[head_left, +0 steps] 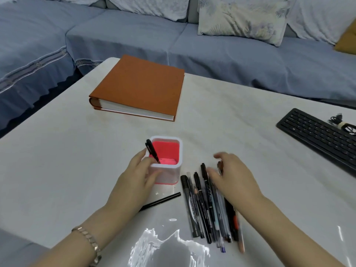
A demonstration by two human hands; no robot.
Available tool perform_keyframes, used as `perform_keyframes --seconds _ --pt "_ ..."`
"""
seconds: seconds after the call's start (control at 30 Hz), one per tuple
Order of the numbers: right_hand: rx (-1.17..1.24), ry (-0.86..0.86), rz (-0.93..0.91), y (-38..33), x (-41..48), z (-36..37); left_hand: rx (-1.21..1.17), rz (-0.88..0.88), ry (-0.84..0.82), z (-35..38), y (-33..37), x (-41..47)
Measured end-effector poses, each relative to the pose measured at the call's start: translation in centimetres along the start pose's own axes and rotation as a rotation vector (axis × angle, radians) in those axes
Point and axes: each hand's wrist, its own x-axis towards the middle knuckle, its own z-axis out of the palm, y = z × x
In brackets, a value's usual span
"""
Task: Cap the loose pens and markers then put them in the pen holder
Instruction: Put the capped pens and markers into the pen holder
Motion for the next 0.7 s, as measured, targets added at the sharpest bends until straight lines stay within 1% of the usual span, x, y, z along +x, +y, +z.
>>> perform_keyframes --seconds 0.07,0.13,0.3,0.5,0.6,0.67,0.7 --pt "-0.183 -0.159 0.119 1.5 -0.8 0.3 -0.013 0.008 0.022 0.3 0.6 -0.1" --pt "-0.215 -0.242 0.158 2.0 -1.2 1.2 -0.02 0.017 0.048 0.6 1.1 -0.2" --pt "-0.139 -0.207 0.202 1.9 -0.7 2.1 -0.016 0.021 0.088 1.1 1.7 -0.6" --pt "-0.242 -0.228 0.172 1.1 0.0 2.5 0.003 0.015 0.102 1.1 1.7 -0.5" --pt "-0.171 -0.254 0.151 1.8 0.5 2.2 0.0 0.03 0.102 1.0 1.7 -0.6" --pt "-0.011 -0.236 0.175 2.3 0.8 1.1 0.002 0.031 0.099 0.9 1.7 -0.5" --pt "0.091 -0.2 0.181 2.3 1.0 0.1 0.003 0.028 0.096 0.9 1.7 -0.5"
